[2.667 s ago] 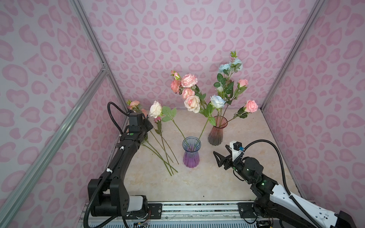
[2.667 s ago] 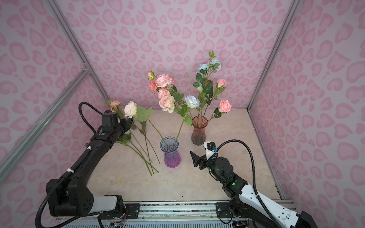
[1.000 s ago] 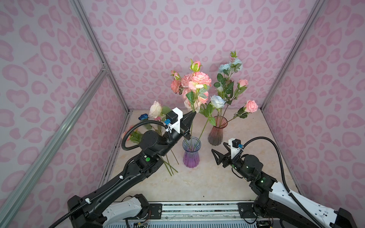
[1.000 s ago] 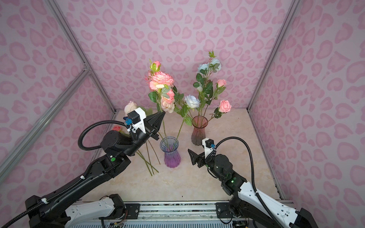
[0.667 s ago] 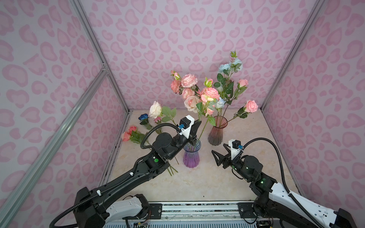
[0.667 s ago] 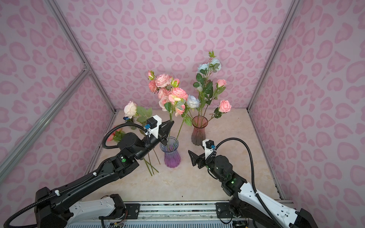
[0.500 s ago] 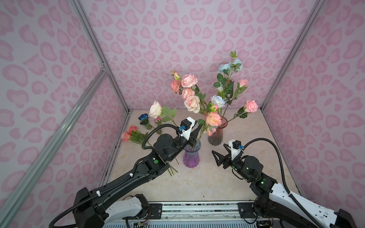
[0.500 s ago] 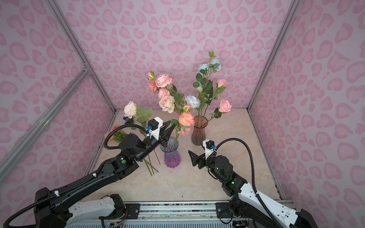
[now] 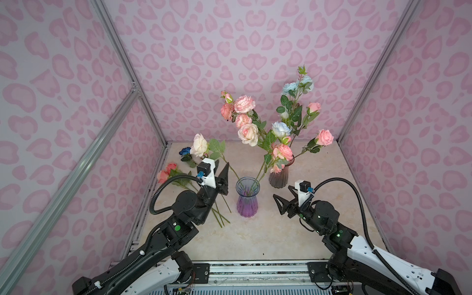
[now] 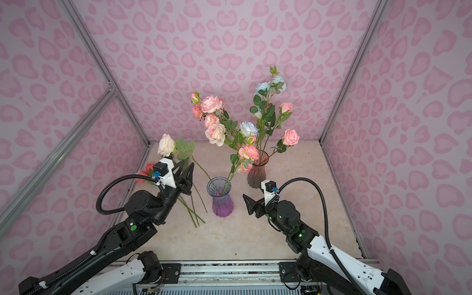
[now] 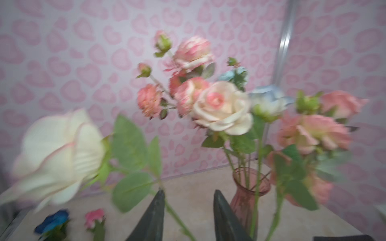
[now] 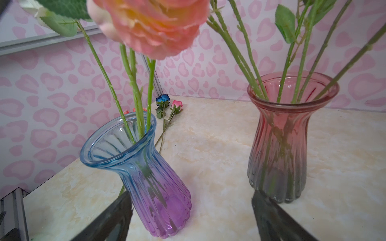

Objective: Arrange flowers in a vase
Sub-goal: Place the flower in the vase, then pick up the flower from the top-left of the table.

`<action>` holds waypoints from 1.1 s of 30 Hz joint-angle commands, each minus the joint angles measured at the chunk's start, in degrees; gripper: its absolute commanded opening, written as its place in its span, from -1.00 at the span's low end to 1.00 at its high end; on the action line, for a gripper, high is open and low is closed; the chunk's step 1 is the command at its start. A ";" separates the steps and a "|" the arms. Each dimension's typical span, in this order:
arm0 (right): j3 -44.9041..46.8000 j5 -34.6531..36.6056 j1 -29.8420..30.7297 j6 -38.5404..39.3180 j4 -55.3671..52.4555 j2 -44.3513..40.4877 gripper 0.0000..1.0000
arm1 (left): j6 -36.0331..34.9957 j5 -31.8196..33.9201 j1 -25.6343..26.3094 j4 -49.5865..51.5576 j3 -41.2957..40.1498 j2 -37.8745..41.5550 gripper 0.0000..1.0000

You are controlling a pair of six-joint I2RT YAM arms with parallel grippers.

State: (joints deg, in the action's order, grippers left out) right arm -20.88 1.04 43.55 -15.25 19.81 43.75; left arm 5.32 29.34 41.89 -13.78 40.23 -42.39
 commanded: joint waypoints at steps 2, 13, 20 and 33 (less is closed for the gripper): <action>0.16 0.10 0.04 0.80 0.24 -0.08 0.81 | 26.82 5.10 -14.87 20.38 -5.21 4.24 -0.01; 1.59 0.49 0.04 -0.20 2.67 2.50 0.81 | 38.16 -26.41 -38.83 17.74 8.25 -34.51 0.13; 1.92 1.48 -0.20 0.99 3.36 3.39 0.81 | 41.43 -31.97 -41.47 14.51 25.88 -60.37 0.03; 2.49 1.95 -1.40 1.89 3.48 3.96 0.83 | 42.76 -30.25 -43.18 23.01 43.16 -76.77 -0.13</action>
State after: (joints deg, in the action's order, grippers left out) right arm -18.87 2.61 42.22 -13.69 21.93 47.55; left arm 46.44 -2.20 -0.93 6.26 83.05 -118.28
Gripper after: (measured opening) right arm 0.916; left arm 0.445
